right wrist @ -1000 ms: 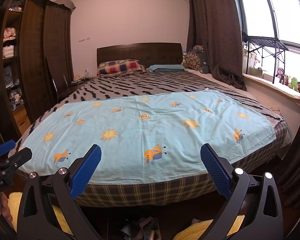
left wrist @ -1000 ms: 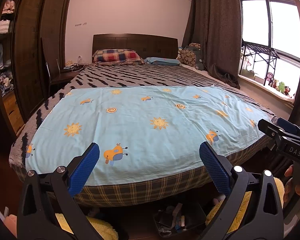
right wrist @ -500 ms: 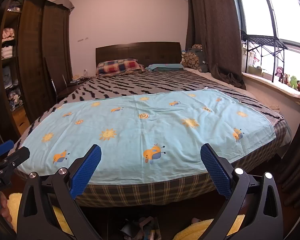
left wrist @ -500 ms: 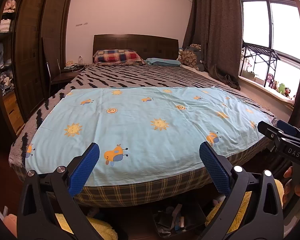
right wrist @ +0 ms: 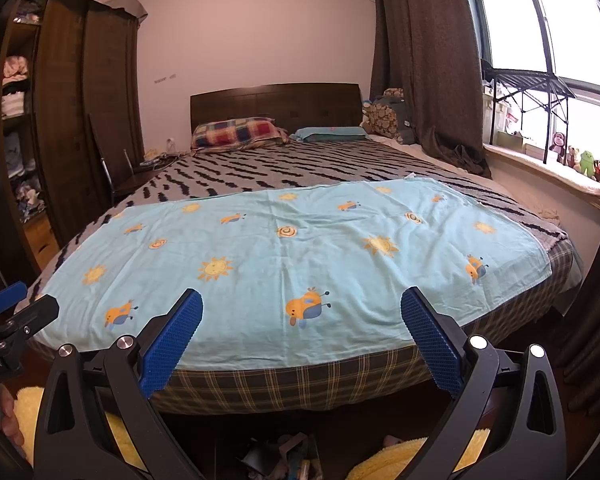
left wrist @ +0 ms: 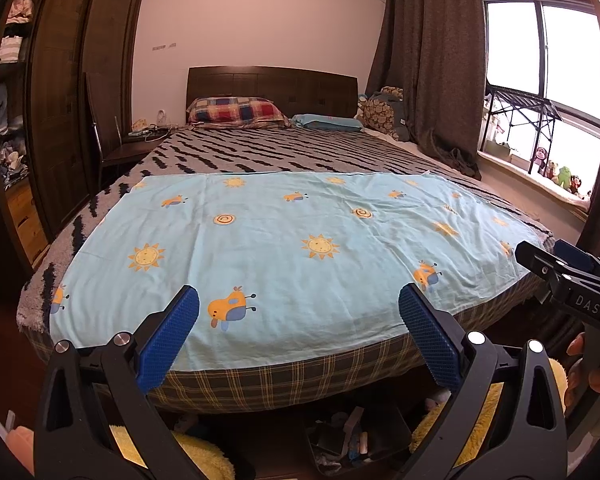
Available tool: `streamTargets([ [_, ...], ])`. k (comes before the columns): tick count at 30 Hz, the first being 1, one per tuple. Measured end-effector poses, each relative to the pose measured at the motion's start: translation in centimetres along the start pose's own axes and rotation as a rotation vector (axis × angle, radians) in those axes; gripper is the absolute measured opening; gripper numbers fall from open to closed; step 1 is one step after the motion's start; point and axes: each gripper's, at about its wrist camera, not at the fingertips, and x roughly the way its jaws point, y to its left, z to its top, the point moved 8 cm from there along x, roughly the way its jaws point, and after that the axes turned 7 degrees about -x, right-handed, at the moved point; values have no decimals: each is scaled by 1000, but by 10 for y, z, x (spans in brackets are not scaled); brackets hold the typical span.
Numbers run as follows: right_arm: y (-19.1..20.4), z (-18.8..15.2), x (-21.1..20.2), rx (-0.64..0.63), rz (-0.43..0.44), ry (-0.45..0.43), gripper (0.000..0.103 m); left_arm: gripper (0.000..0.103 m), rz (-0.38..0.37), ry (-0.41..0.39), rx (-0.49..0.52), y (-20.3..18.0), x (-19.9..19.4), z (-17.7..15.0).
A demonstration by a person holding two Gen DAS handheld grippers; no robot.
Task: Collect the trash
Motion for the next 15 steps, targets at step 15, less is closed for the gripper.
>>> streamTargets([
  [15,-3,-4,4,8,-5,15,100,95,1,14,-20,-1,3,-4],
])
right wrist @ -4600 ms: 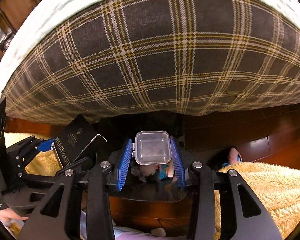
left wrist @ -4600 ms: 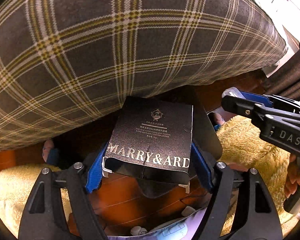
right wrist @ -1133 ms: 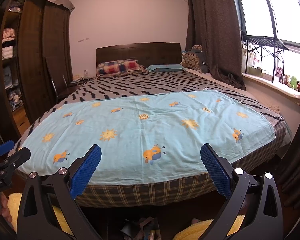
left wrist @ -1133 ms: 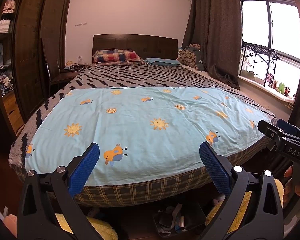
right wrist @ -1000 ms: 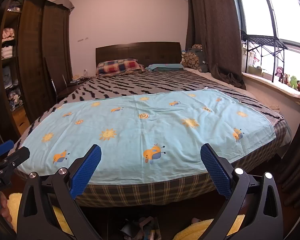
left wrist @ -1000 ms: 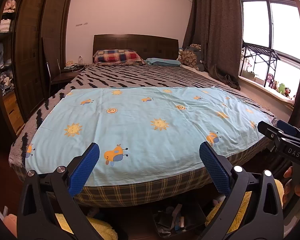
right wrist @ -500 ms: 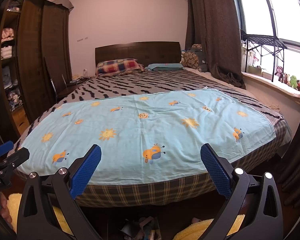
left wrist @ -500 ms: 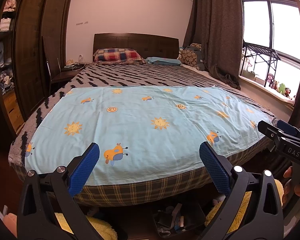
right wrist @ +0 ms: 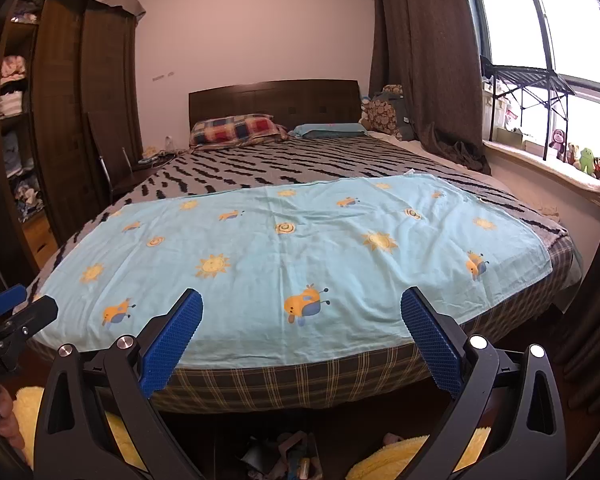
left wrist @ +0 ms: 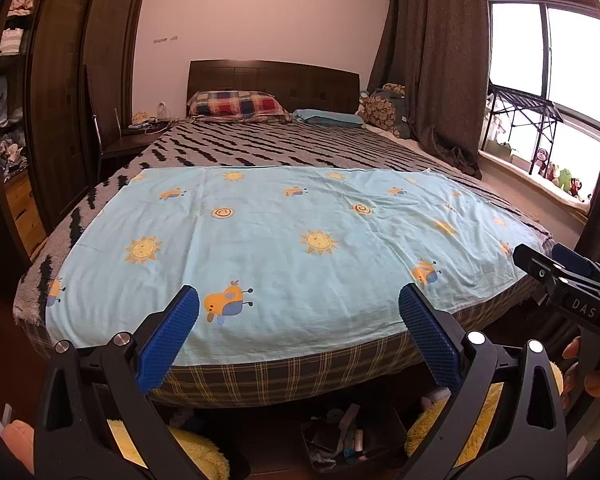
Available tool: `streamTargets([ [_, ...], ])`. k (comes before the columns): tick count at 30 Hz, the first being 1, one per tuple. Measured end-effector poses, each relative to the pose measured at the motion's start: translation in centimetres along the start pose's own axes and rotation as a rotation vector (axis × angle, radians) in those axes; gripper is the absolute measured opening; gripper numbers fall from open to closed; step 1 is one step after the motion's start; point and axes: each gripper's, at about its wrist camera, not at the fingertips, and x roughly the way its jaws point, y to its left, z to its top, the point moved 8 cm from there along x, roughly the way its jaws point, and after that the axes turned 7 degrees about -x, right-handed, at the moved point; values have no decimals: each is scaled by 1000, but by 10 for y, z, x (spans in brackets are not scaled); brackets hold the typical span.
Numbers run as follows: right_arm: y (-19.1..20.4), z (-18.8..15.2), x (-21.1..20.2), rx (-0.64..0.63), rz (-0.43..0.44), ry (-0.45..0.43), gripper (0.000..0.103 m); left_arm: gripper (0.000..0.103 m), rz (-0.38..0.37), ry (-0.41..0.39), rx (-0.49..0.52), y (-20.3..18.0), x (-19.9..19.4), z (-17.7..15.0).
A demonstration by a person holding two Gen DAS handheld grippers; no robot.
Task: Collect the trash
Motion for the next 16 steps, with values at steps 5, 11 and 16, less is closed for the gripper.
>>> streamTargets([
  [5,0,-1,2,3,1,3,100,95,-9,2,-4,-2,0,-1],
  [11,-1,0,3,3,-1,6,100,95,-9,8,-5,-3,2,0],
  [16,-3,5,9,-1,-10,2,100,95,-6,13,-13,-2,8,3],
])
